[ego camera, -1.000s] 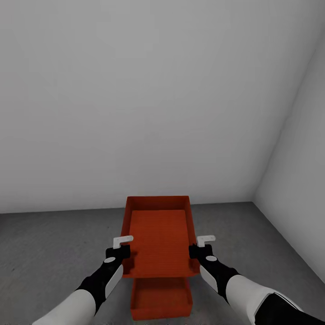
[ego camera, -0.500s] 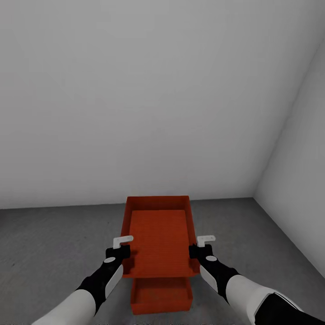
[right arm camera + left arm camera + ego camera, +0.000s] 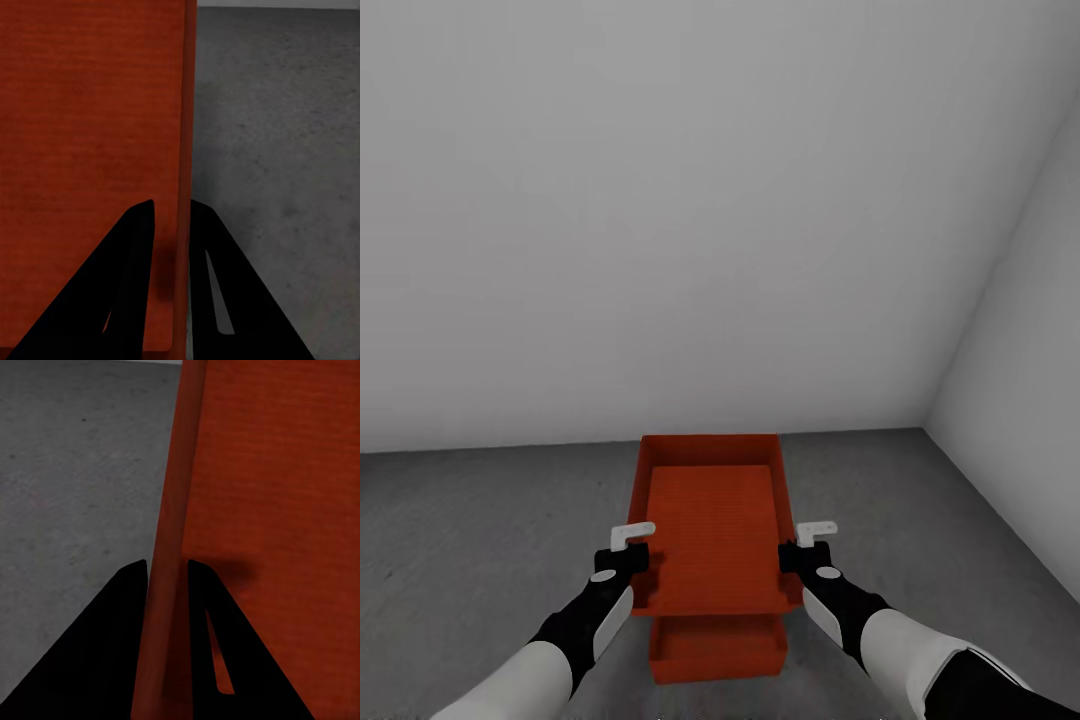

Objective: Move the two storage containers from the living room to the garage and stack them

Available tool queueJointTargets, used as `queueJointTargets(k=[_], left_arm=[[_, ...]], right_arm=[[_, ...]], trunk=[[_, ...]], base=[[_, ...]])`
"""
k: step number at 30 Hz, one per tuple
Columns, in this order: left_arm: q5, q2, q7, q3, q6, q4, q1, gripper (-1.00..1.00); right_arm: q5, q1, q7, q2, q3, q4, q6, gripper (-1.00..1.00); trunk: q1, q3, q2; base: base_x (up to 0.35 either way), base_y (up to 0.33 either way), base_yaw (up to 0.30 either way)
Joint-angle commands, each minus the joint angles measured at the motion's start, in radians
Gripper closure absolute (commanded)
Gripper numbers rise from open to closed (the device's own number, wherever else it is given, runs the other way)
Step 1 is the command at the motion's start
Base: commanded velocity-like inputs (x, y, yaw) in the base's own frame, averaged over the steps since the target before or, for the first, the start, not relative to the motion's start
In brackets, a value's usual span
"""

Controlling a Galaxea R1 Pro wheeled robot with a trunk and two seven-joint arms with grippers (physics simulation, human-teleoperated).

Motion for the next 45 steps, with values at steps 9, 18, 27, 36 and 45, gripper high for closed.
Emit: queueJointTargets(k=[9,18,27,36,45], left_arm=[[-0.012,0.001,0.016,0.007,-0.015,-0.004,0.000,1.00],[-0.012,0.001,0.016,0.007,-0.015,-0.004,0.000,1.00],[-0.012,0.001,0.016,0.006,-0.015,-0.004,0.000,1.00],[-0.012,0.001,0.015,0.006,-0.015,-0.004,0.000,1.00],[-0.012,0.001,0.016,0.006,-0.015,-0.004,0.000,1.00]], right_arm=[[-0.035,-0.001,-0.001,0.000,-0.052,0.002,-0.005,1.00],[-0.035,-0.001,-0.001,0.000,-0.052,0.002,-0.005,1.00],[-0.035,-0.001,0.001,-0.001,-0.051,0.002,-0.005,1.00],[-0.034,-0.001,0.002,0.000,-0.051,0.002,-0.005,1.00],[-0.034,-0.001,0.000,0.000,-0.051,0.002,-0.007,1.00]], trunk=[[0.035,-0.044,-0.064],[0.069,-0.087,-0.127],[0.104,-0.130,-0.190],[0.138,-0.172,-0.253],[0.153,-0.200,-0.281]], base=[[0.000,0.000,0.000],[0.000,0.000,0.000],[0.000,0.000,0.000],[0.000,0.000,0.000],[0.000,0.000,0.000]])
